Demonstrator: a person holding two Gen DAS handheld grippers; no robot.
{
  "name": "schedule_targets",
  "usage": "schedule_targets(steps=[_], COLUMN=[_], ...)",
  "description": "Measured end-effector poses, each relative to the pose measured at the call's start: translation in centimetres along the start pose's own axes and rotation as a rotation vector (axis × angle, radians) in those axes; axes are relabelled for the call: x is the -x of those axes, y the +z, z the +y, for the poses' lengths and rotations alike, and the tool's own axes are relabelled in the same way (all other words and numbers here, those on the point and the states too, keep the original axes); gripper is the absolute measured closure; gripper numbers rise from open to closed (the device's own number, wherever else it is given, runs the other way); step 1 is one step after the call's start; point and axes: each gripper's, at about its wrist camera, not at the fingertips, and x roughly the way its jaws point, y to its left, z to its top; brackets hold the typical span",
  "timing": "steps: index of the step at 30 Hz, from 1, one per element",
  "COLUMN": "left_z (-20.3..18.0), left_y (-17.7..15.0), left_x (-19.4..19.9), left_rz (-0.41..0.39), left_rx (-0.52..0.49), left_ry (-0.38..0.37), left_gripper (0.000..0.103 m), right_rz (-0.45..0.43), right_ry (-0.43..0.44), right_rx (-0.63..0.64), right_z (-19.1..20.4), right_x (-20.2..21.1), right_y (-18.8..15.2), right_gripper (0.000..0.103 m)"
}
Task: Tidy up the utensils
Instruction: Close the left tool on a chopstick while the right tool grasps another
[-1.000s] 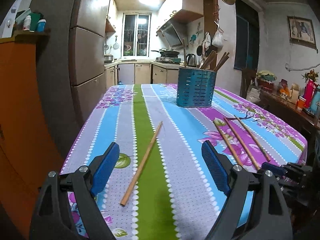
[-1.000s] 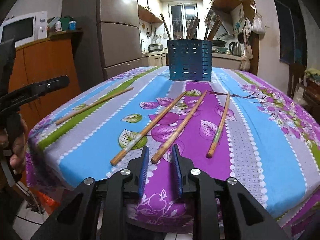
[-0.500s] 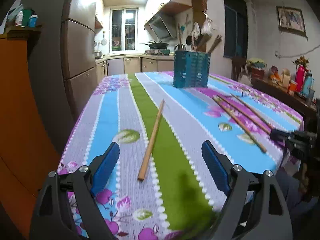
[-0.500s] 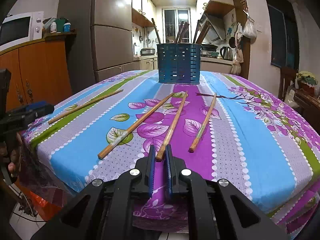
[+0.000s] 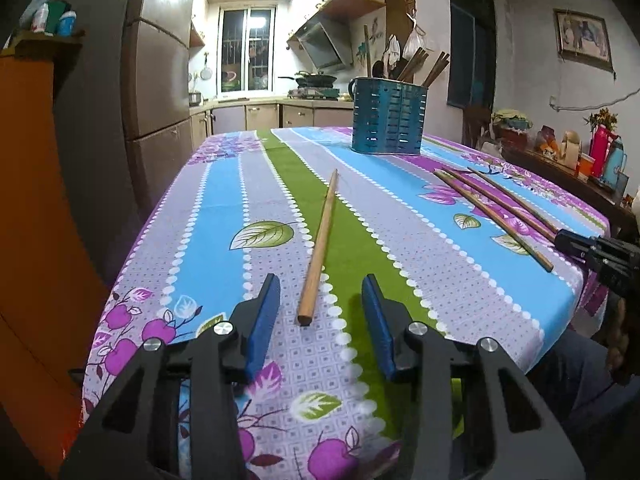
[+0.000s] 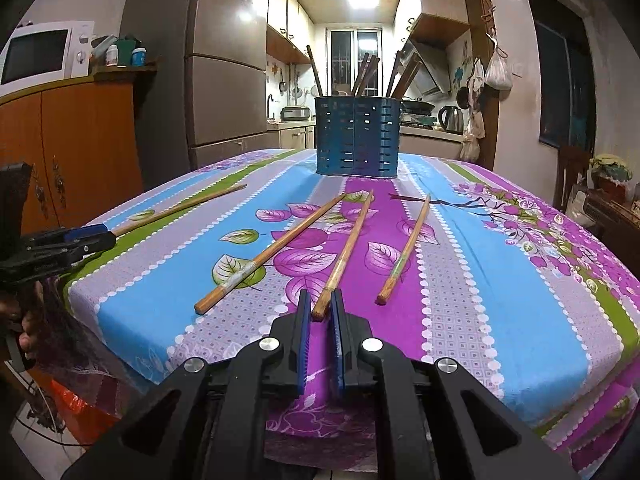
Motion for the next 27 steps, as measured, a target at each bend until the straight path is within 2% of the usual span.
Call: schedule_targets(steps=[1, 3, 9, 17, 23, 27], left_z=[0.1, 0.6, -0.5, -2.5, -5.2, -7.2], left_y=[-0.1, -0.2, -0.3, 2.1, 6.0, 10.5], left_x=[0.1, 0.2, 0.6, 2.6, 4.6, 4.7], left_rz=[-0.009, -0.021, -0.042, -0.108, -0.205, -0.291], left_rx=[0.006, 0.035, 0.008, -0.031, -0.086, -0.137], left_ry=[0.006, 0.01, 0.035, 0.007, -0.032, -0.074], left_gripper=[0.083, 0.095, 0.097, 0.098, 0.097, 0.097], right_rz=[-0.001, -0.002, -0.011, -0.043, -0.144, -0.218], right_ry=[0.001, 0.0, -0.006, -0.016, -0.03, -0.02], right_rx=[-0.003, -0.004, -0.013, -0.007, 0.058, 0.109], right_z=[0.0, 0.0, 0.0, -0.5, -0.5, -0.8], right_x=[0.0, 0.0, 0.0, 1.7, 4.8, 6.3], right_y=[0.0, -0.1, -0.1, 0.7, 3.5, 6.5], right_gripper=[0.092, 0.092, 0.094, 0.095, 0.095, 0.095])
